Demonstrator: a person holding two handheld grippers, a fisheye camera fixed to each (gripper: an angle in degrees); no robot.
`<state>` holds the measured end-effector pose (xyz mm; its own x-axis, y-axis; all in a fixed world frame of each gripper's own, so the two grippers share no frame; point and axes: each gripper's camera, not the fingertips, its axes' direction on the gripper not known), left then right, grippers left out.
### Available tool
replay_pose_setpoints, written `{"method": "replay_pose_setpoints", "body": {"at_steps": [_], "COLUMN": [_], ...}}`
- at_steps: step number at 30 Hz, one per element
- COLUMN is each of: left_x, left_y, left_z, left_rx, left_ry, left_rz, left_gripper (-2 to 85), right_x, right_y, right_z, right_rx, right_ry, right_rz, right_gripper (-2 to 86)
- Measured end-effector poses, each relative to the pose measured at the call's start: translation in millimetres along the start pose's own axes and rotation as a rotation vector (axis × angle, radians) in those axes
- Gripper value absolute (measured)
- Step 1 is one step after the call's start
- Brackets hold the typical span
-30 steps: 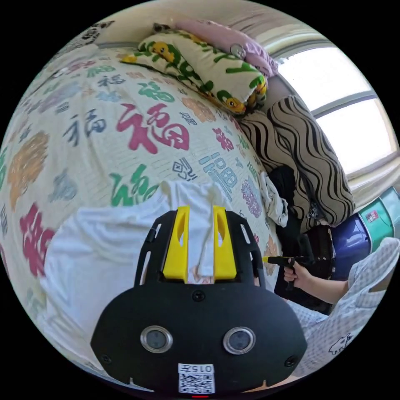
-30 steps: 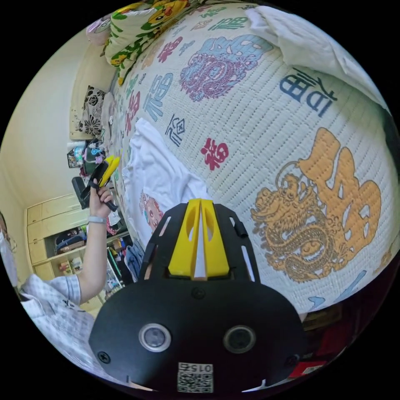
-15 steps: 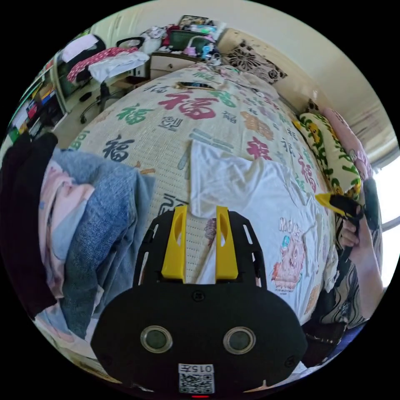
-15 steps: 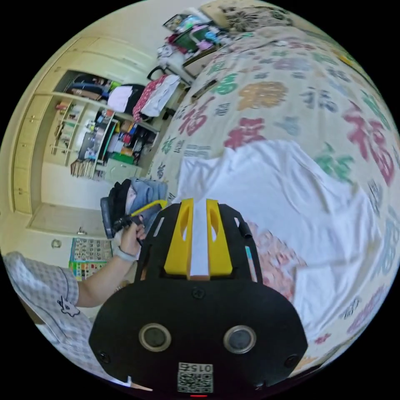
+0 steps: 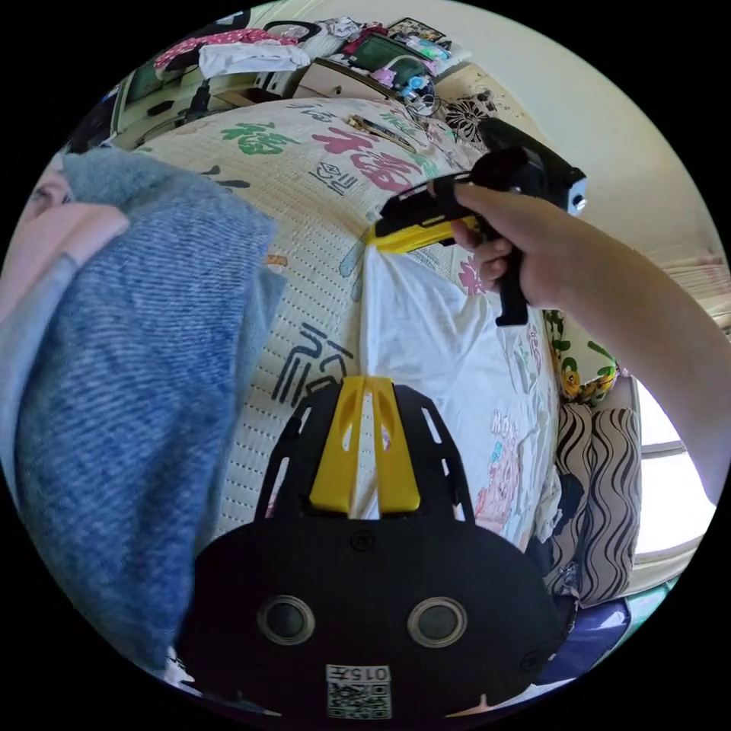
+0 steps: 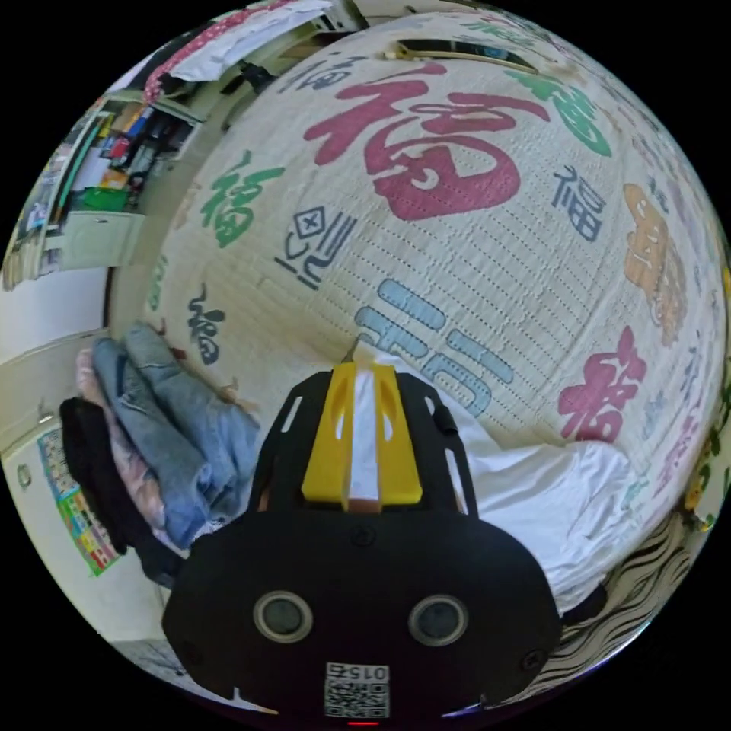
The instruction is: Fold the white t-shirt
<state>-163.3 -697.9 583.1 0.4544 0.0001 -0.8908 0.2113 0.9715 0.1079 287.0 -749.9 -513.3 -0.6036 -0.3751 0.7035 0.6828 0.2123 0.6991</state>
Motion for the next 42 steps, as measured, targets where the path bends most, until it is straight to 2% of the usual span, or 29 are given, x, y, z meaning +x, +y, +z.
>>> {"method": "replay_pose_setpoints", "body": {"at_steps": [5, 10, 12, 16, 18, 22, 24, 26, 31, 37, 41, 42], "left_x": [16, 59, 94, 154, 186, 213, 219, 220, 207, 203, 206, 206], "left_y": [2, 19, 35, 65, 84, 109, 117, 116, 95, 66, 63, 64], "left_z": [-42, -85, -103, -109, -90, -41, -8, 0, -15, 23, 58, 63], "left_rx": [0.037, 0.112, 0.173, 0.204, 0.128, -0.043, -0.184, -0.247, -0.145, -0.126, -0.182, -0.172], "left_ry": [0.005, -0.044, -0.077, -0.080, -0.044, -0.008, -0.016, 0.032, 0.093, 0.075, 0.065, 0.065], "left_rz": [0.057, 0.149, 0.255, 0.469, 0.561, 0.606, 0.588, 0.566, 0.417, 0.342, 0.336, 0.331], "left_gripper": [-0.4, -0.4, -0.4, -0.1, 0.4, 2.8, 8.0, 9.5, 9.3, 7.9, 7.1, 6.4], "right_x": [5, 41, 83, 159, 204, 247, 264, 273, 278, 255, 249, 251], "right_y": [-16, 22, 65, 145, 195, 242, 250, 248, 203, 82, 31, 28], "right_z": [-16, -70, -96, -107, -89, -46, -28, -30, -70, -78, -63, -69], "right_rx": [0.002, 0.253, 0.396, 0.506, 0.482, 0.401, 0.346, 0.324, 0.457, 0.332, 0.117, 0.128], "right_ry": [-0.052, -0.290, -0.424, -0.506, -0.504, -0.481, -0.472, -0.431, -0.396, -0.383, -0.312, -0.290], "right_rz": [-0.041, -0.116, -0.082, 0.077, 0.235, 0.408, 0.469, 0.514, 0.363, 0.164, 0.113, 0.100], "right_gripper": [-0.2, -0.6, -0.4, 0.1, 0.6, 2.7, 11.2, 13.5, 11.7, 10.9, 4.2, 3.2]}}
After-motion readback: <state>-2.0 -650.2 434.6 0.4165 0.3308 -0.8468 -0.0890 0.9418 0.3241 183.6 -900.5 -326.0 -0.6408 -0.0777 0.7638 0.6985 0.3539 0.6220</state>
